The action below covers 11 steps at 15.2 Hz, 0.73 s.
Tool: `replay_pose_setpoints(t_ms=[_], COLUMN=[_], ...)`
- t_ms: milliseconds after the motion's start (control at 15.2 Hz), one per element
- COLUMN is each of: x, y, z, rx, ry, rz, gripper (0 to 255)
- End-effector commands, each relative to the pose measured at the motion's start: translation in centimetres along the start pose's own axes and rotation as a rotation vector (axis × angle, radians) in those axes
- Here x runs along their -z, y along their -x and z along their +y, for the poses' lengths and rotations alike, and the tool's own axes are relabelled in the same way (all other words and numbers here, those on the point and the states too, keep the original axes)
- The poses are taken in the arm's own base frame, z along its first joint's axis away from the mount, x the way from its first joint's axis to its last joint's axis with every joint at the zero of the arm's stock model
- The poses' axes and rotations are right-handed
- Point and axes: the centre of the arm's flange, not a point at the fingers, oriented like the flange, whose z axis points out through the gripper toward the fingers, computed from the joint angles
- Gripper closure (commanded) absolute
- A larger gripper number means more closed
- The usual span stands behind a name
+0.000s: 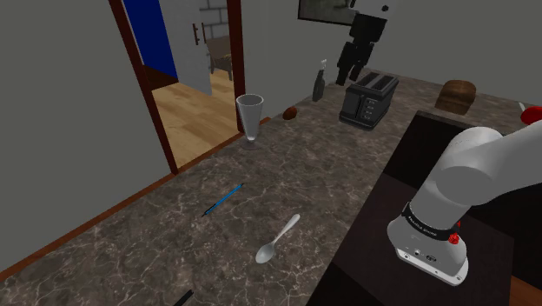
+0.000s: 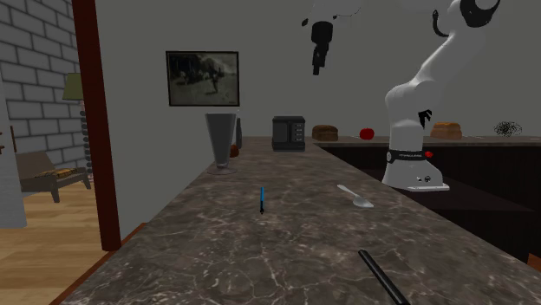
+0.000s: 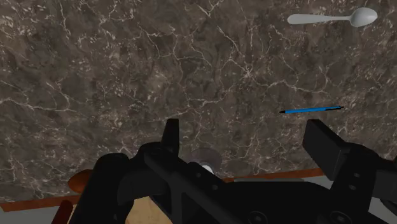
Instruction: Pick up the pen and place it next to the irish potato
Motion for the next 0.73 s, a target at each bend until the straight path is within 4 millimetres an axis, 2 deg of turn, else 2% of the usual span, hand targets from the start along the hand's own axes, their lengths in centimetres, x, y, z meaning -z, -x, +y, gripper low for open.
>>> replay_pose_setpoints(t_ms=[0,330,660], x=[0.0,-4.3,-8.8], y=[0.0,-5.2,-9.8], z=[0.0,-1.7,-4.4], rx=[0.000,0.210,0.420], ry=[0.000,0.016,0.032], rz=[0.000,-0.029,-0.059], gripper=[0,0,0])
